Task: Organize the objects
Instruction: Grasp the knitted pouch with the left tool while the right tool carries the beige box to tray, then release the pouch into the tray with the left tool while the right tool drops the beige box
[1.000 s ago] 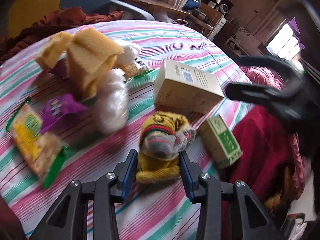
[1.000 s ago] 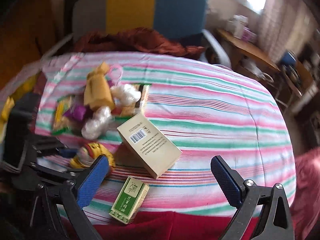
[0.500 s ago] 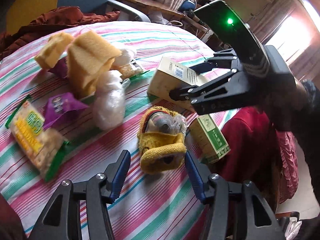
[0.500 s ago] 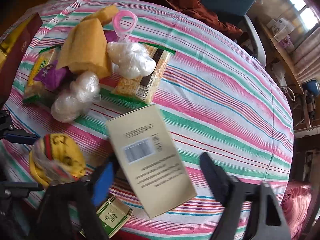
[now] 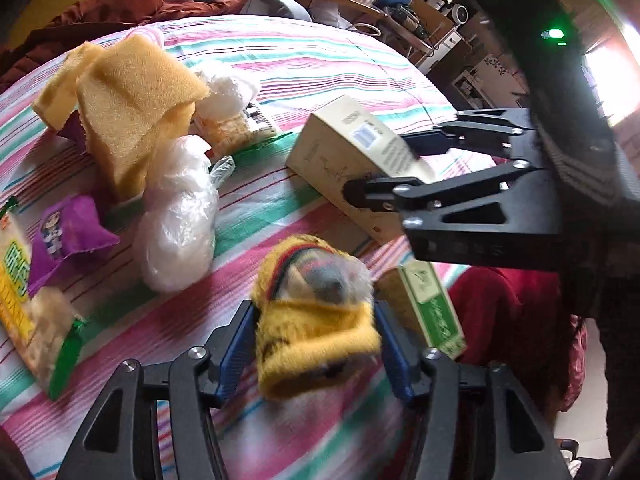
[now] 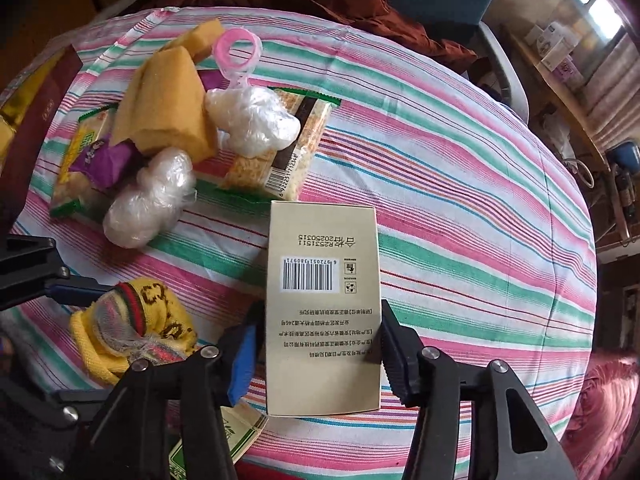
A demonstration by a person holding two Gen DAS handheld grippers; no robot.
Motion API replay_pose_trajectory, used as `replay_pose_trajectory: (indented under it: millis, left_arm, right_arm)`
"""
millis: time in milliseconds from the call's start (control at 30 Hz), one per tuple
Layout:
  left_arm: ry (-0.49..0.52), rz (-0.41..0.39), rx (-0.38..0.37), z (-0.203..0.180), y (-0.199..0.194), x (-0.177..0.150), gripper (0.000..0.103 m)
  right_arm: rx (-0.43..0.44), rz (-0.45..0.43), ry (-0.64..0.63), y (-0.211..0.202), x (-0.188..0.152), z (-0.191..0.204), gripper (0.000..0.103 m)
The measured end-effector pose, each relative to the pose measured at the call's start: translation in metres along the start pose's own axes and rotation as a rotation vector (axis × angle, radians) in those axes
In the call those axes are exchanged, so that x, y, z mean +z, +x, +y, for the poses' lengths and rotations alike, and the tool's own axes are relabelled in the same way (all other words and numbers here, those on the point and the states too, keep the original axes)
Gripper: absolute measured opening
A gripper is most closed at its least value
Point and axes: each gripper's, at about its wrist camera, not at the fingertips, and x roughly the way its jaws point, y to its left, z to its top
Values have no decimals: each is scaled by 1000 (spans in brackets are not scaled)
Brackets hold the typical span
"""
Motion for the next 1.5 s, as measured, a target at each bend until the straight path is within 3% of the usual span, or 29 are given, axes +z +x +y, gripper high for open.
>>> replay_pose_trajectory:
  millis: [100, 333, 500, 533, 667, 900, 1000, 1200, 1500]
  left_arm:
    - [31, -29, 12, 3, -6, -3, 34]
    - [19, -100, 27, 17, -45, -29, 34]
    - [-10, -180, 65, 31, -96, -59, 34]
    - [-19, -191, 72, 13, -91, -48, 34]
    - [-76, -276, 123, 36, -121, -57, 34]
    - [-271, -421, 254, 104, -195, -123, 34]
    - [-371, -469, 325, 134, -225, -158, 34]
    - [-526, -535, 398, 184, -265, -216, 34]
    - [-628, -579, 473, 225, -286, -237, 39]
  right_arm:
    - [-19, -6, -3, 0, 0, 1, 53]
    - [-7, -113, 70, -30, -5, -5, 53]
    - [9, -206, 73, -64, -9, 17, 53]
    - [14, -232, 72, -72, -8, 24, 53]
    - [38, -339, 52, -107, 0, 53, 53]
    - [144, -475, -54, -154, 32, 136, 53]
    - [189, -485, -109, -160, 46, 183, 53]
    - [260, -453, -221, -149, 82, 271, 53]
    - [247, -340, -271, -100, 138, 347, 53]
